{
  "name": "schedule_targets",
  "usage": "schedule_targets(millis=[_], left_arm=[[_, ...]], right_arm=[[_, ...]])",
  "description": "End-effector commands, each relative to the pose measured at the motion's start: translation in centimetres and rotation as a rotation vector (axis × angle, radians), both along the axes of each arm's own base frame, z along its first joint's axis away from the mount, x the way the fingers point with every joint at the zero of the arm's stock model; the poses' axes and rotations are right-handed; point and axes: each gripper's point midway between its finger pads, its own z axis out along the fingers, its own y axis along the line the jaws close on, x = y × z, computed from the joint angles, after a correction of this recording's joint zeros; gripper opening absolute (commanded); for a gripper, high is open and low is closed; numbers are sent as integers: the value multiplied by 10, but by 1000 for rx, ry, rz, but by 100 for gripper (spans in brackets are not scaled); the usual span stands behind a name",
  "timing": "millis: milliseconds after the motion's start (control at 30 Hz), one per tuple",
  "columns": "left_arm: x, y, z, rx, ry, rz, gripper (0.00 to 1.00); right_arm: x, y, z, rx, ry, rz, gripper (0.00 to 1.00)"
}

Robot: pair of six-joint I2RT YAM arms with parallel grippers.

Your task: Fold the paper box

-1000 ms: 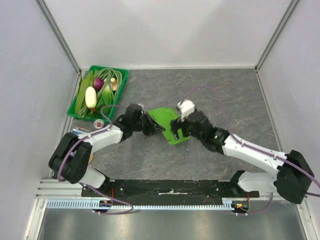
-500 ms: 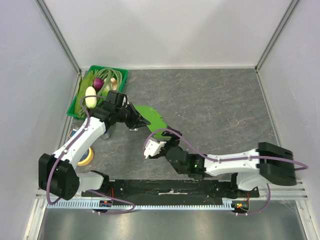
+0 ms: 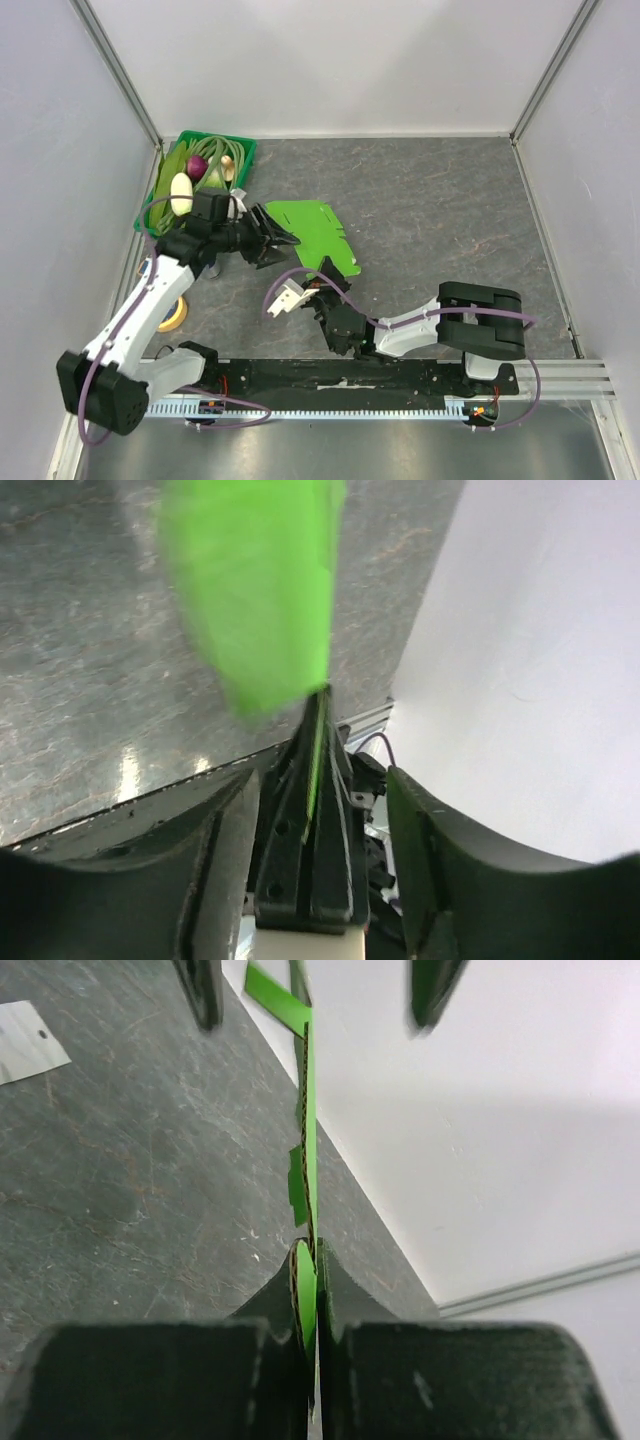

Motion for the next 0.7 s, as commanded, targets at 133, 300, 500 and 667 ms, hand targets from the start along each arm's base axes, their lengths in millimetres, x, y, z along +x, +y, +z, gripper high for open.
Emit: schedule_targets(millis=[133,300,500,667], left_arm=[[-4,27,99,-17,-495,54,75],[-17,83,148,131,-842,280,78],[-22,89,132,119,-988,305,83],[-10,39,90,-164,-874,172,84]], right_arm=[[5,-30,24,274,37,-86,0],[23,-52,12,448,307,-48,0],[43,-83,34,932,790,176,0],[40,-103,76,1202,971,335,0]])
